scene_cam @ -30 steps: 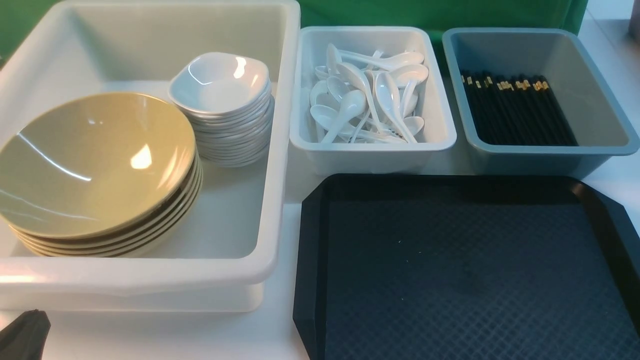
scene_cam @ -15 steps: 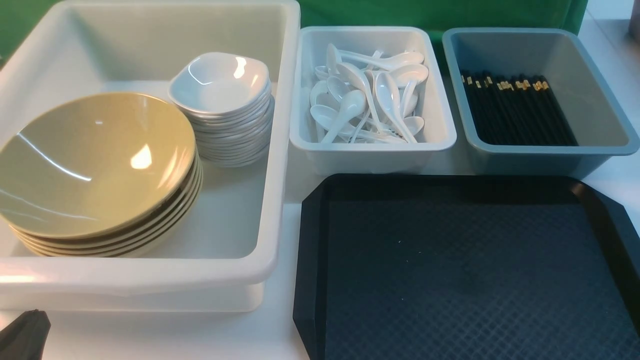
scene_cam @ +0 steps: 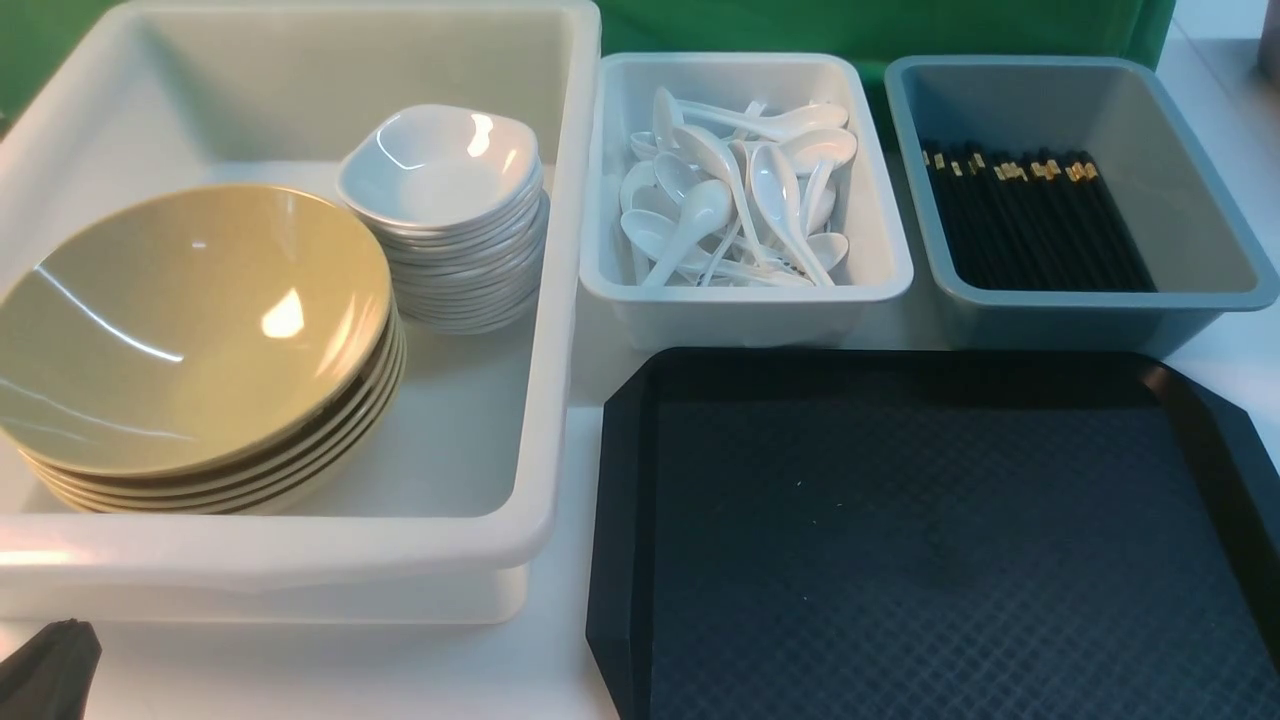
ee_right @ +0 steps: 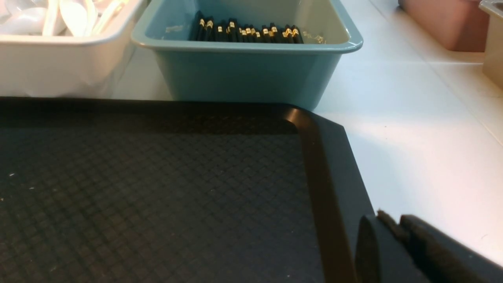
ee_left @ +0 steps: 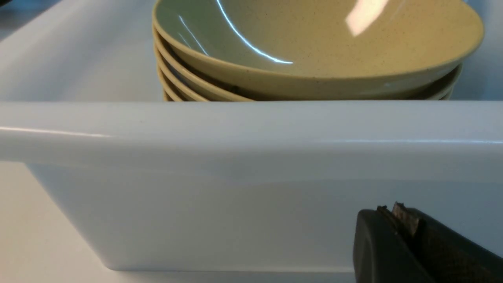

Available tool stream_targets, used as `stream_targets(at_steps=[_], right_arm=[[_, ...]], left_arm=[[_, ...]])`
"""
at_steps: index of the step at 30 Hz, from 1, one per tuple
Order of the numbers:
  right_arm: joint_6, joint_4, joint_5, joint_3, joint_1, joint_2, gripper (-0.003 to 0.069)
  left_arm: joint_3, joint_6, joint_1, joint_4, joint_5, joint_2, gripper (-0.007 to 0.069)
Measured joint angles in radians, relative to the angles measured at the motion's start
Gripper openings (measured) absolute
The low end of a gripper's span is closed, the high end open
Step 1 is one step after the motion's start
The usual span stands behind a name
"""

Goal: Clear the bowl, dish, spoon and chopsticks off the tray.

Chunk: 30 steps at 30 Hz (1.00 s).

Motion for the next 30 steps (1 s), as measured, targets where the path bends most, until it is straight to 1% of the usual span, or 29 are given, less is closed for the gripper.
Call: stream_targets(at_steps=[30], right_arm=[[0.0,0.0,0.0,0.0,-0.001,0.0,0.0132]], left_arm=[[0.0,-0.003,0.0,0.0,0.001,0.0,-0.0011]])
